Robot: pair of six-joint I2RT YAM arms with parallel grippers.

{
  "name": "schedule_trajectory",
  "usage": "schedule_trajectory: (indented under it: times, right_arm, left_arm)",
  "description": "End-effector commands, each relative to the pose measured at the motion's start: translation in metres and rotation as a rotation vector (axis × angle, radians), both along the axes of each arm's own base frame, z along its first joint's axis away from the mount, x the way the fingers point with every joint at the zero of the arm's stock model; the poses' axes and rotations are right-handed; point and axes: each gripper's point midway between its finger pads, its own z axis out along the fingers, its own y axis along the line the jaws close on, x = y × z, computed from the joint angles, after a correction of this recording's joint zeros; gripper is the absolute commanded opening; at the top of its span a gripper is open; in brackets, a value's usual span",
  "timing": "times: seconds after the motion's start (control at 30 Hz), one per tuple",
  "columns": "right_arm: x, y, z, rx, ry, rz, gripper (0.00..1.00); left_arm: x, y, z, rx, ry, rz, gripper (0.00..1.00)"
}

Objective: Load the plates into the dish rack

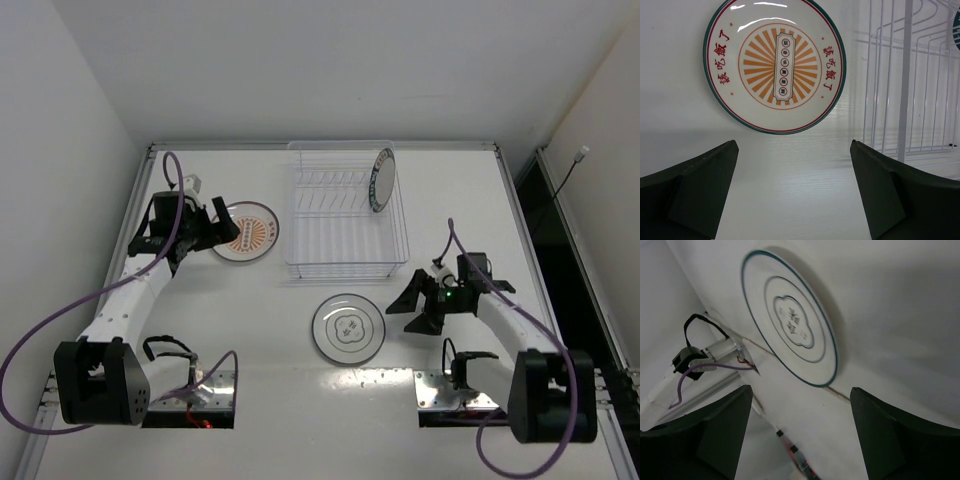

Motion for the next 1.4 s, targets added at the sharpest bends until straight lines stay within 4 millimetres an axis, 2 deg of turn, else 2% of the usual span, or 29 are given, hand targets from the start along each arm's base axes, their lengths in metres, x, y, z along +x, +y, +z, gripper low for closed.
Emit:
schedule_trajectory:
  times: [0.0,0.2,0.37,0.6,0.67,0.7,0.8,0.83,0.87,0.93,0.97,1.07,1.2,1.37]
  right_arm:
    - [-0.005,0.002,-0.011,0.043,0.030,0.037,0.76]
    - [-0.008,-0.004,-0.039,-0.038,0.089,0.012,0.74]
    - [-0.010,-0.001,-0.049,-0.112,0.134,-0.007,0.69]
    - [-0.010,0.007,-0.052,-0.224,0.165,-0.076,0.69]
    - [-0.004,0.011,-0.047,-0.223,0.159,-0.133,0.69]
    - [-0.009,0.014,-0.050,-0.212,0.171,-0.143,0.69]
    - [-0.005,0.024,-0.051,-0.190,0.171,-0.211,0.69]
    - [0.004,0.027,-0.047,-0.174,0.157,-0.260,0.69]
    - [-0.002,0.032,-0.051,-0.181,0.165,-0.251,0.69]
    - [0.001,0.035,-0.050,-0.184,0.163,-0.285,0.69]
    - [-0.004,0.039,-0.053,-0.197,0.173,-0.269,0.69]
    - [-0.004,0.050,-0.055,-0.212,0.172,-0.253,0.69]
    - [-0.001,0.054,-0.062,-0.267,0.195,-0.247,0.54]
    - [0.001,0.058,-0.059,-0.280,0.176,-0.238,0.27]
  left_arm:
    - [0.004,0.004,0.021,0.018,-0.061,0.010,0.93]
    - [0.004,0.007,0.024,0.029,-0.070,0.025,0.93]
    - [0.005,0.008,0.030,0.034,-0.088,0.032,0.93]
    - [0.005,0.010,0.033,0.040,-0.097,0.041,0.93]
    - [0.004,0.010,0.036,0.040,-0.106,0.042,0.93]
    - [0.004,0.010,0.036,0.040,-0.106,0.042,0.93]
    - [0.004,0.010,0.036,0.040,-0.106,0.042,0.93]
    - [0.004,0.010,0.036,0.033,-0.105,0.047,0.93]
    - [0.004,0.008,0.036,0.027,-0.105,0.039,0.93]
    - [0.004,0.007,0.036,0.022,-0.105,0.032,0.93]
    - [0.003,0.003,0.036,0.021,-0.105,0.021,0.93]
    - [0.003,0.000,0.036,0.021,-0.105,0.012,0.93]
    - [0.003,0.000,0.036,0.021,-0.105,0.012,0.93]
    - [0.001,0.004,0.040,0.033,-0.116,0.030,0.93]
